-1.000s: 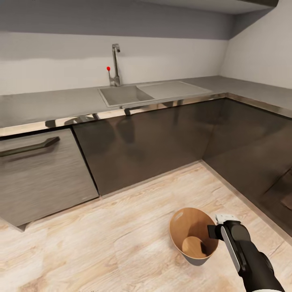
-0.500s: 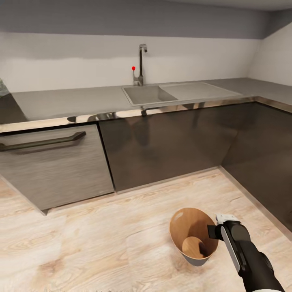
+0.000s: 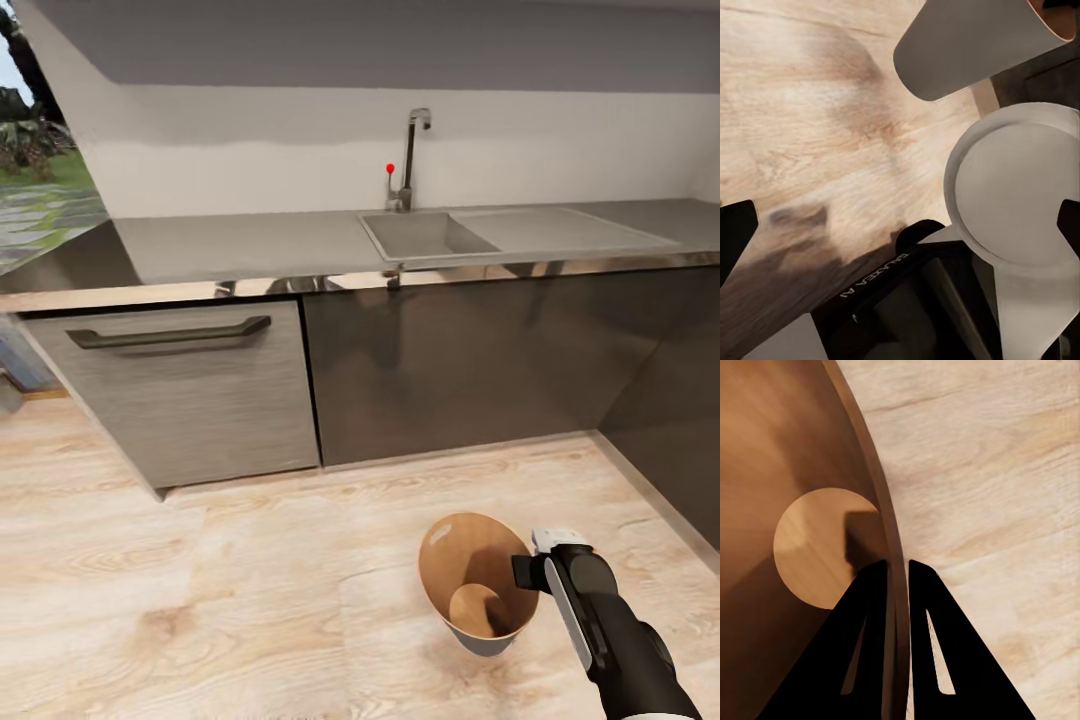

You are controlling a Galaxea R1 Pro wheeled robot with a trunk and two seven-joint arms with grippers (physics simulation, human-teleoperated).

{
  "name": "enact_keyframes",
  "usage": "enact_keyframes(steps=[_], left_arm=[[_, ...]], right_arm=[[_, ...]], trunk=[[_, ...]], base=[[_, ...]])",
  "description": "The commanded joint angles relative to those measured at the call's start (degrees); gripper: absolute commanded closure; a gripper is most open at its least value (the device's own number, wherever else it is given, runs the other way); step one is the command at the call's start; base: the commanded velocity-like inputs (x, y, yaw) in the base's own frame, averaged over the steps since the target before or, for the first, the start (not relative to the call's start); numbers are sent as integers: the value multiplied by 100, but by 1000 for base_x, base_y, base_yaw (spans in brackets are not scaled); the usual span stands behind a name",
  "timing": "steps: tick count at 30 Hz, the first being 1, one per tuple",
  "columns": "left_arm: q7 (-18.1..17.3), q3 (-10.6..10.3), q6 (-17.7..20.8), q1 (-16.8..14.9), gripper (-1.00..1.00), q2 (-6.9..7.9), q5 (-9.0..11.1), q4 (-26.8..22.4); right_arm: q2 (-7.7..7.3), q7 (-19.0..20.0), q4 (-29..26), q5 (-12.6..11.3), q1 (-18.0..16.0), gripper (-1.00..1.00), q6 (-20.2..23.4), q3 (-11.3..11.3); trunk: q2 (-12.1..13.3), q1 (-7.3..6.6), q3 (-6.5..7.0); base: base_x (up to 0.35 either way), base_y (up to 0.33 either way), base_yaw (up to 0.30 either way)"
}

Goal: Put the three can of soda from the living room inside the tash can in the kitchen.

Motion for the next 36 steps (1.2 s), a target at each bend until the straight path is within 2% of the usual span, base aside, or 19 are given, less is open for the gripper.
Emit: enact_keyframes(steps=[1, 36], left_arm=[[0, 1, 0, 0, -100, 0, 0, 0], [0, 0, 0, 0, -100, 0, 0, 0]], right_arm=[[1, 31, -1, -60, -1, 100, -3, 0], [1, 31, -1, -60, -2, 100, -2, 0]], trunk=[[0, 0, 0], [0, 0, 0]], base=[[0, 0, 290], [0, 0, 290]])
